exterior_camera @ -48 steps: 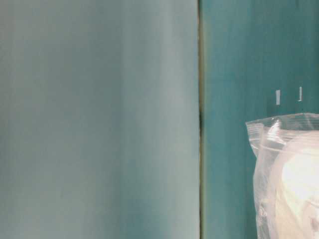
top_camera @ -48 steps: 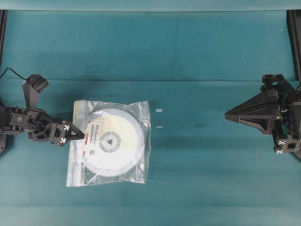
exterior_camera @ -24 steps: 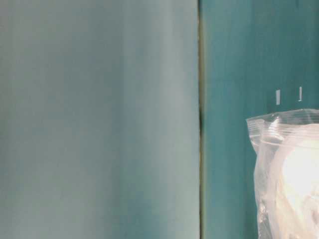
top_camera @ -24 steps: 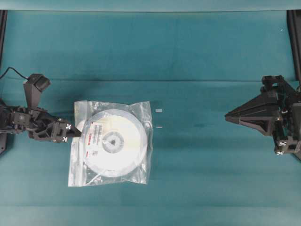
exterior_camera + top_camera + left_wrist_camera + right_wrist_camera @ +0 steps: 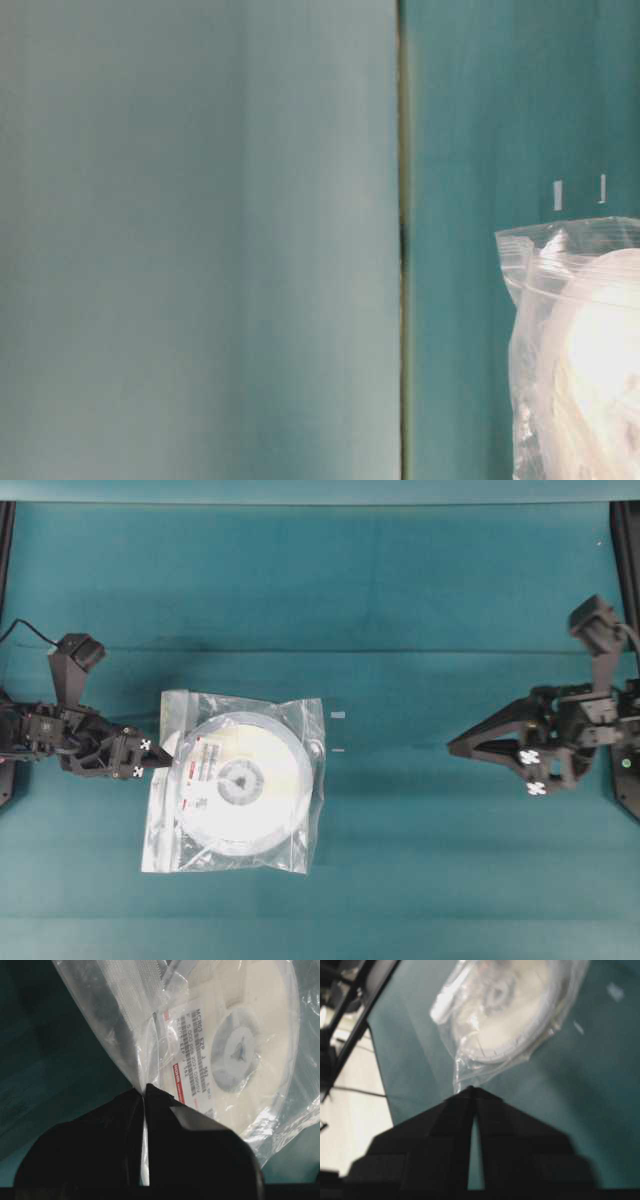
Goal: Take out the reel from the clear zip bag.
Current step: 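Reach the right gripper into the bag opening toward the white reel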
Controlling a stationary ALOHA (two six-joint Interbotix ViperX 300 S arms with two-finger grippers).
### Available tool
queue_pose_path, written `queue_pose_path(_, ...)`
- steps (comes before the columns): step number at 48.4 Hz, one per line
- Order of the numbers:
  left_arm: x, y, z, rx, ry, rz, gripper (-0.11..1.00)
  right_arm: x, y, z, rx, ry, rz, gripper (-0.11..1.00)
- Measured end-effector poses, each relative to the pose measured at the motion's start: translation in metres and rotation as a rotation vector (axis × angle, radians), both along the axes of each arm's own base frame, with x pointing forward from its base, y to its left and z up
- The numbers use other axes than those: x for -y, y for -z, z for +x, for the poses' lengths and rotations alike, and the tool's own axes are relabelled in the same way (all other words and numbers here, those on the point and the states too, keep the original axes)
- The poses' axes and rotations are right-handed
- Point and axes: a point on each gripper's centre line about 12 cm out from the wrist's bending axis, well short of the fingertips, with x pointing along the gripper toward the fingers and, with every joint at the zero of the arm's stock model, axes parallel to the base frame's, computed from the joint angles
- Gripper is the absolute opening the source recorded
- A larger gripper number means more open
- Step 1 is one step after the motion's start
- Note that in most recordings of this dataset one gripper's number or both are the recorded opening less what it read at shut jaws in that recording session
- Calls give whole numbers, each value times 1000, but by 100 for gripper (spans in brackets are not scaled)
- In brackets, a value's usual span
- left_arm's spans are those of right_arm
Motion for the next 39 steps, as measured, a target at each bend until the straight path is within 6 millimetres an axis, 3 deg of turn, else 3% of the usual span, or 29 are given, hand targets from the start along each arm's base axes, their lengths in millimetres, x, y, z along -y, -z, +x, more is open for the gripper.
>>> queue_pose_path(9, 0, -1, 1, 3, 0, 0, 2, -6, 20, 32, -86, 41, 82, 82)
queue_pose_path(13, 0, -1, 2, 6, 0, 0, 2, -8, 27, 49, -108, 46, 88, 94)
queue_pose_path(27, 0, -3, 3, 12, -2, 0, 2, -12, 53, 94, -179, 56, 87, 90)
queue_pose_path(39, 0, -5, 3, 20, -2, 1, 2, -12, 78, 106, -229, 86, 101, 90)
